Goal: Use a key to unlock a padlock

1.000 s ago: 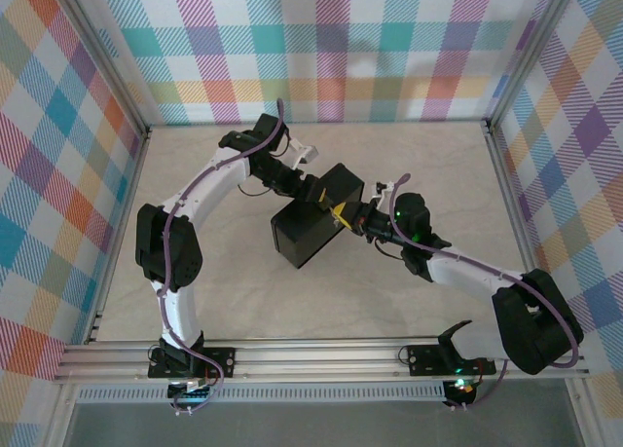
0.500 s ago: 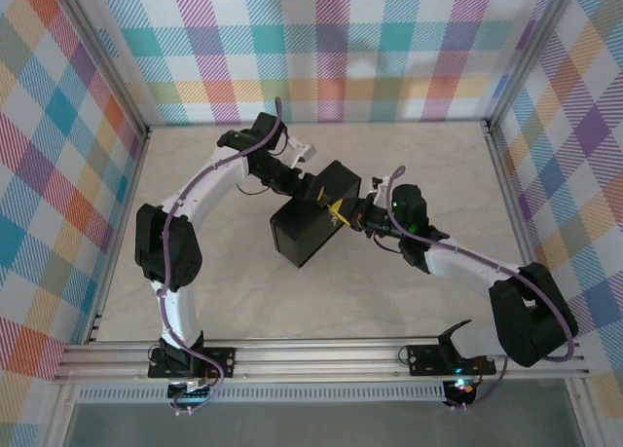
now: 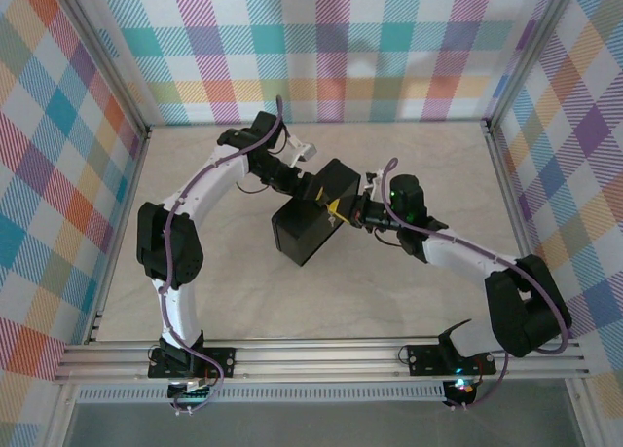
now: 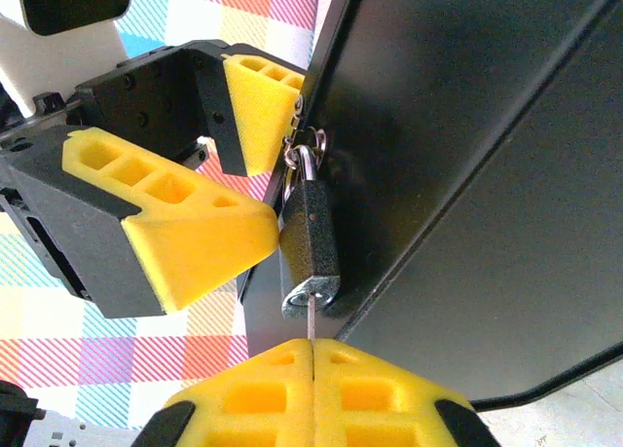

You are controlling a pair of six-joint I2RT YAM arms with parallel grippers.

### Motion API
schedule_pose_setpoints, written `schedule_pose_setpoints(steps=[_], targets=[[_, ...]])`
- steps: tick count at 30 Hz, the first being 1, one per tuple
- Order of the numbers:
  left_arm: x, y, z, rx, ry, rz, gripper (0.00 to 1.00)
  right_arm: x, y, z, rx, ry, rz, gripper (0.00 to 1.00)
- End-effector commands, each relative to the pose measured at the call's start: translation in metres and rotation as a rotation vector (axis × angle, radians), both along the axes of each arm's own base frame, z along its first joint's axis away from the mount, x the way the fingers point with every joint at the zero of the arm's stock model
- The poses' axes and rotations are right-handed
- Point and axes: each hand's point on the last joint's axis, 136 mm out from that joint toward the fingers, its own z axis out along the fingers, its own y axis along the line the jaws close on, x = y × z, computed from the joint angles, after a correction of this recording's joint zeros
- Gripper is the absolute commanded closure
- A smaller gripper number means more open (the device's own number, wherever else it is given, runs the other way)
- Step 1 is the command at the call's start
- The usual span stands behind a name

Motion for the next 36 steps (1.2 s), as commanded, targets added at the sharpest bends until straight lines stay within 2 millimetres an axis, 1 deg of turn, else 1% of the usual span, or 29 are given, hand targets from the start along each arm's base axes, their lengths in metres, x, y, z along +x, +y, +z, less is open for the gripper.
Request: schedule_pose_setpoints(steps=[1, 6, 10, 12, 20, 22, 25, 30, 33, 36], targets=[[-0.032, -0.015, -0.01, -0.043, 0.143, -0.086, 0.29, 0.02, 0.006, 0.028, 0.028, -0.137, -0.005, 1.0], [-0.028, -0.009, -0.012, -0.041, 0.142, -0.079, 0.3, 0.02, 0.0, 0.029, 0.037, -0.125, 0.014, 1.0], [-0.024, -0.001, -0.013, -0.025, 0.135, -0.075, 0.3, 0.02, -0.014, 0.026, 0.01, -0.106, 0.036, 1.0], [-0.022, 0.0, -0.012, -0.031, 0.135, -0.075, 0.3, 0.02, -0.017, 0.027, 0.012, -0.098, 0.061, 1.0], [-0.02, -0.004, -0.011, -0.05, 0.136, -0.079, 0.3, 0.023, -0.003, 0.027, 0.015, -0.076, 0.211, 1.0], [-0.019, -0.004, -0.01, -0.054, 0.134, -0.079, 0.3, 0.021, -0.001, 0.027, 0.012, -0.075, 0.241, 1.0], [-0.017, -0.004, -0.002, -0.064, 0.116, -0.076, 0.3, 0.017, 0.001, 0.029, 0.011, -0.075, 0.288, 1.0], [-0.014, -0.006, 0.008, -0.073, 0.099, -0.079, 0.3, 0.018, 0.0, 0.029, 0.002, -0.071, 0.293, 1.0], [-0.014, -0.007, 0.006, -0.082, 0.113, -0.076, 0.3, 0.023, 0.003, 0.033, 0.017, -0.072, 0.277, 1.0], [-0.013, -0.006, 0.002, -0.071, 0.117, -0.06, 0.3, 0.026, 0.003, 0.031, 0.009, -0.059, 0.267, 0.93]])
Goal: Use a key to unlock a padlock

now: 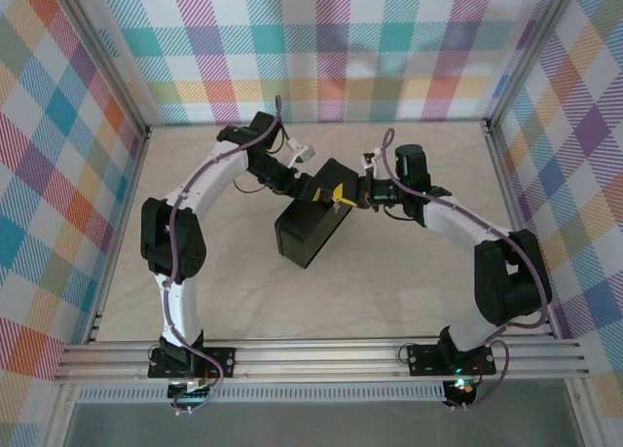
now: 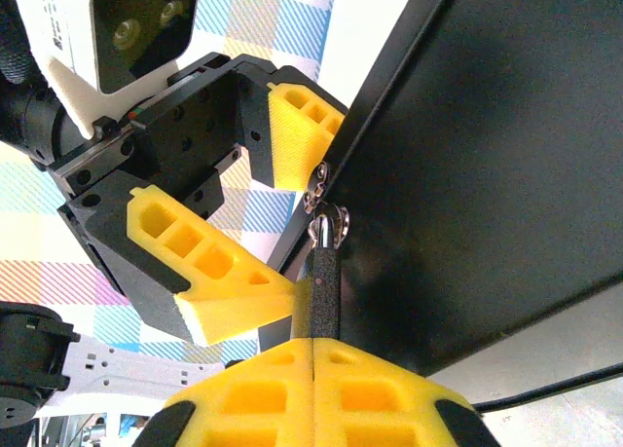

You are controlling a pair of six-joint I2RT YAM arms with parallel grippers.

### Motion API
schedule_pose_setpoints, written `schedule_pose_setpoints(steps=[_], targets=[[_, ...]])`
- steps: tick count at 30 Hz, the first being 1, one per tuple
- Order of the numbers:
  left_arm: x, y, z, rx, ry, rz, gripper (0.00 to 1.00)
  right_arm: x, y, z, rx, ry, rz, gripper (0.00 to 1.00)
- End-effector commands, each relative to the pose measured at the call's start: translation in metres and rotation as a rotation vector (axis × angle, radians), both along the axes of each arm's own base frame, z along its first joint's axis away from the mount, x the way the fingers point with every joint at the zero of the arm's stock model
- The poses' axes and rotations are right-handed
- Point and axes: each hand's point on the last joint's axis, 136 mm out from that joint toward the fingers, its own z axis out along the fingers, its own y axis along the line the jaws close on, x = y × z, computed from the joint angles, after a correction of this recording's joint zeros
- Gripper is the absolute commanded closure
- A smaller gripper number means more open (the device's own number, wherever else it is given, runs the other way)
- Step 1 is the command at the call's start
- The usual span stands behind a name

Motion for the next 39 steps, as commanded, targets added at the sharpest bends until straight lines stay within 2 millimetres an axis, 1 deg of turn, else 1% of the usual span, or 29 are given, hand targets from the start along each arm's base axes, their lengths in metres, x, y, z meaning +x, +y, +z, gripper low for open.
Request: schedule_pose_setpoints(steps=[1, 3, 8, 11, 15, 19, 22, 24, 29, 35, 39], targets=[[-0.007, -0.01, 0.004, -0.038, 0.041, -0.017, 0.3, -0.003, 0.01, 0.017, 0.027, -0.043, 0.052, 0.88], [-0.006, -0.008, 0.002, -0.025, 0.041, -0.008, 0.3, -0.005, 0.007, 0.013, -0.007, -0.045, 0.047, 0.83], [-0.003, -0.007, 0.004, -0.022, 0.032, 0.004, 0.3, -0.004, -0.018, 0.008, -0.069, -0.051, -0.011, 0.74], [-0.001, -0.007, 0.005, -0.022, 0.03, 0.009, 0.3, -0.004, -0.028, 0.006, -0.109, -0.058, -0.031, 0.7], [0.0, -0.008, 0.006, -0.023, 0.028, 0.015, 0.3, -0.006, -0.036, 0.008, -0.116, -0.054, -0.045, 0.69], [0.001, -0.008, 0.005, -0.022, 0.028, 0.017, 0.3, -0.017, -0.034, 0.006, -0.06, -0.014, -0.03, 0.73], [0.001, -0.007, 0.005, -0.022, 0.029, 0.018, 0.3, -0.028, -0.024, 0.001, -0.024, 0.012, -0.01, 0.73], [0.001, -0.008, 0.004, -0.023, 0.031, 0.018, 0.3, -0.031, -0.018, 0.0, -0.017, 0.011, 0.0, 0.72], [0.002, -0.008, 0.005, -0.027, 0.03, 0.018, 0.3, -0.025, -0.014, -0.006, -0.028, 0.02, -0.018, 0.72], [0.0, -0.008, 0.004, -0.027, 0.031, 0.016, 0.3, -0.02, -0.012, -0.004, -0.011, 0.018, -0.025, 0.79], [-0.001, -0.008, 0.004, -0.027, 0.032, 0.015, 0.3, -0.018, -0.012, -0.009, -0.017, 0.029, -0.03, 0.81]])
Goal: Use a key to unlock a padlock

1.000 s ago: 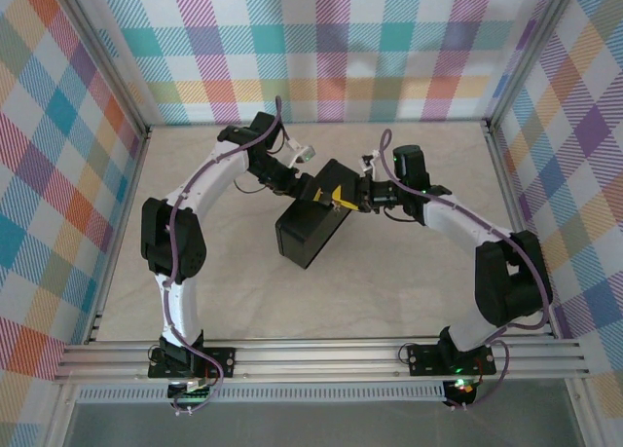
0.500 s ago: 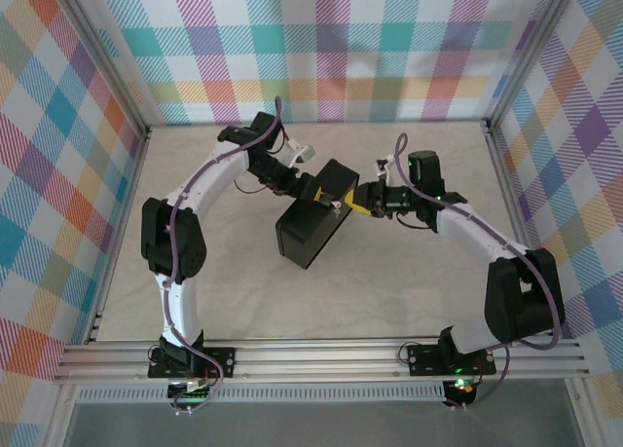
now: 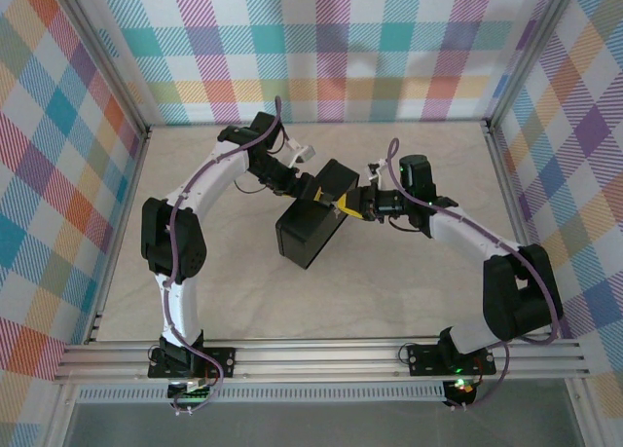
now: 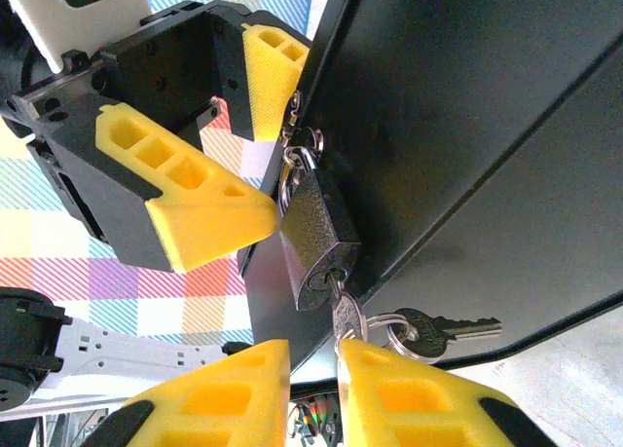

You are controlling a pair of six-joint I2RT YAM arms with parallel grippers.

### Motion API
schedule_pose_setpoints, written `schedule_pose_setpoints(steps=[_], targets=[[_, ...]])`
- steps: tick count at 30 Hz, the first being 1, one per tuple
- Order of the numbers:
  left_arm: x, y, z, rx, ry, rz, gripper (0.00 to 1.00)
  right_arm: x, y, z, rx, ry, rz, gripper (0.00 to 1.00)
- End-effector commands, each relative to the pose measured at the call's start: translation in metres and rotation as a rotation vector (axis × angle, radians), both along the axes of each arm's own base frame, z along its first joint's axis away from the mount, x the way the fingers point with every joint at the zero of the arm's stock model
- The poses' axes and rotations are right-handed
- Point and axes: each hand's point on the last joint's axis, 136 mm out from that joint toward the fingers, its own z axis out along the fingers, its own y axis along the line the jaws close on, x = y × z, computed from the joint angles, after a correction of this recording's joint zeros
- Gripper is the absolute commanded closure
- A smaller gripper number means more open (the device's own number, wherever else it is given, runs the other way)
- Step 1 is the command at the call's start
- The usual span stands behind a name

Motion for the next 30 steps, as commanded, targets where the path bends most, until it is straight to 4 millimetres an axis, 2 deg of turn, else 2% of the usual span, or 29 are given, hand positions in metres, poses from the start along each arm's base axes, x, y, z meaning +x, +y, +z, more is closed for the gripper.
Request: schedule_pose_setpoints(steps=[1, 5, 11, 20, 25, 30], targets=[[-0.001, -0.007, 0.004, -0.027, 0.006, -0.009, 0.3, 0.006, 0.001, 0.0, 0.01, -0.013, -0.008, 0.82], [-0.001, -0.006, 0.005, -0.026, 0.005, -0.009, 0.3, 0.008, 0.002, -0.001, 0.009, -0.008, -0.011, 0.82], [-0.001, -0.005, 0.006, -0.019, 0.001, -0.01, 0.3, 0.002, -0.003, -0.001, -0.012, -0.018, -0.019, 0.76], [-0.001, -0.006, 0.007, -0.022, -0.001, -0.012, 0.31, -0.003, -0.008, -0.005, -0.028, -0.01, -0.034, 0.76], [-0.002, -0.005, 0.007, -0.022, 0.001, -0.014, 0.3, 0.002, -0.007, -0.008, -0.028, -0.007, -0.042, 0.76], [-0.003, -0.005, 0.007, -0.024, 0.002, -0.015, 0.31, 0.009, -0.003, -0.002, -0.005, -0.019, -0.039, 0.79]])
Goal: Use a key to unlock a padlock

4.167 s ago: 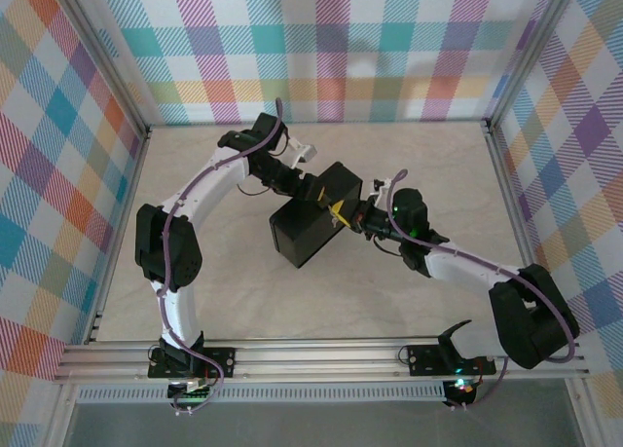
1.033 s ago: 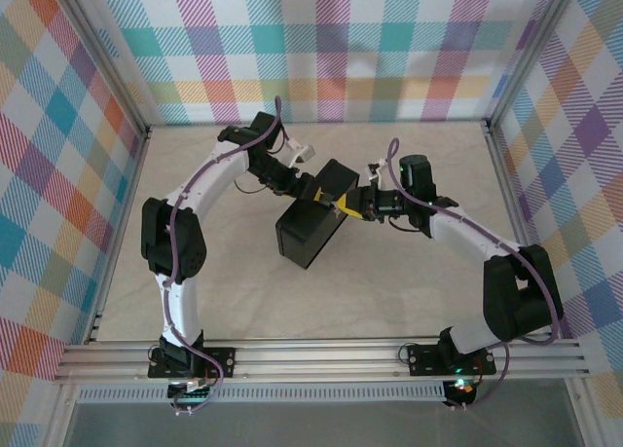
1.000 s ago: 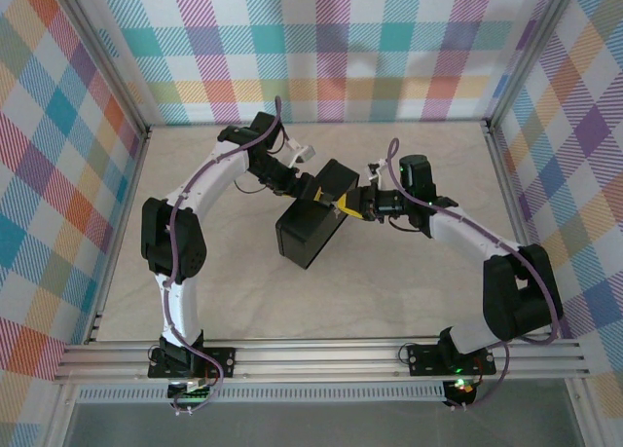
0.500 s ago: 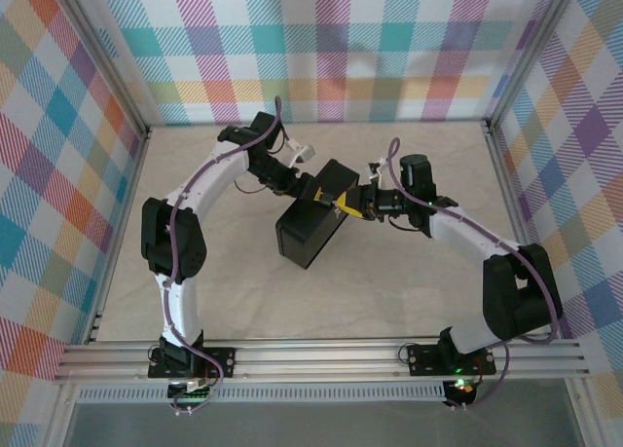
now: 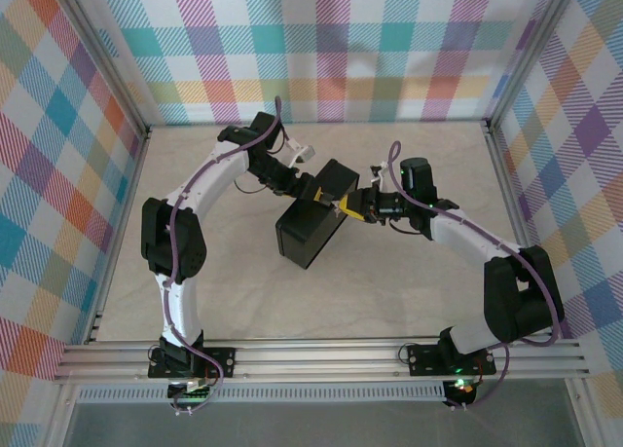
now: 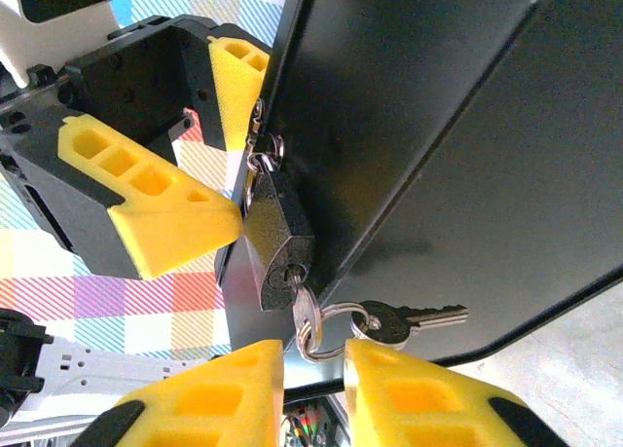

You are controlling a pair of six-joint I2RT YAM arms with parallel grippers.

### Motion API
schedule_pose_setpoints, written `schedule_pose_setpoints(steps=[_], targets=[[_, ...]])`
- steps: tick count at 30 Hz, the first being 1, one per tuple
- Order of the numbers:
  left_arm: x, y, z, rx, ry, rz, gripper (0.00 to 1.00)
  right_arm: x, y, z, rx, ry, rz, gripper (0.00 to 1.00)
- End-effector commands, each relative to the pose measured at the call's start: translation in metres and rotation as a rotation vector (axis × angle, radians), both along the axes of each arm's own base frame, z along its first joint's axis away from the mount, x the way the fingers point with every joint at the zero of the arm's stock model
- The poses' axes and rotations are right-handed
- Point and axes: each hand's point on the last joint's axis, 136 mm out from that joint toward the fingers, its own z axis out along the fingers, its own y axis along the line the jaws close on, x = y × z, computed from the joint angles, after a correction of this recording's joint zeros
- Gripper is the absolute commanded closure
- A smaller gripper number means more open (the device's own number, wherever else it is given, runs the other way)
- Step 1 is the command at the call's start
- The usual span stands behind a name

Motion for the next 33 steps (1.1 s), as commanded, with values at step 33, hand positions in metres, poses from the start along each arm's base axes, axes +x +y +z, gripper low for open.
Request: schedule_pose_setpoints(steps=[33], targets=[[-0.001, 0.005, 0.014, -0.026, -0.01, -0.003, 0.32, 0.004, -0.046, 0.014, -0.164, -0.203, 0.028, 0.7]])
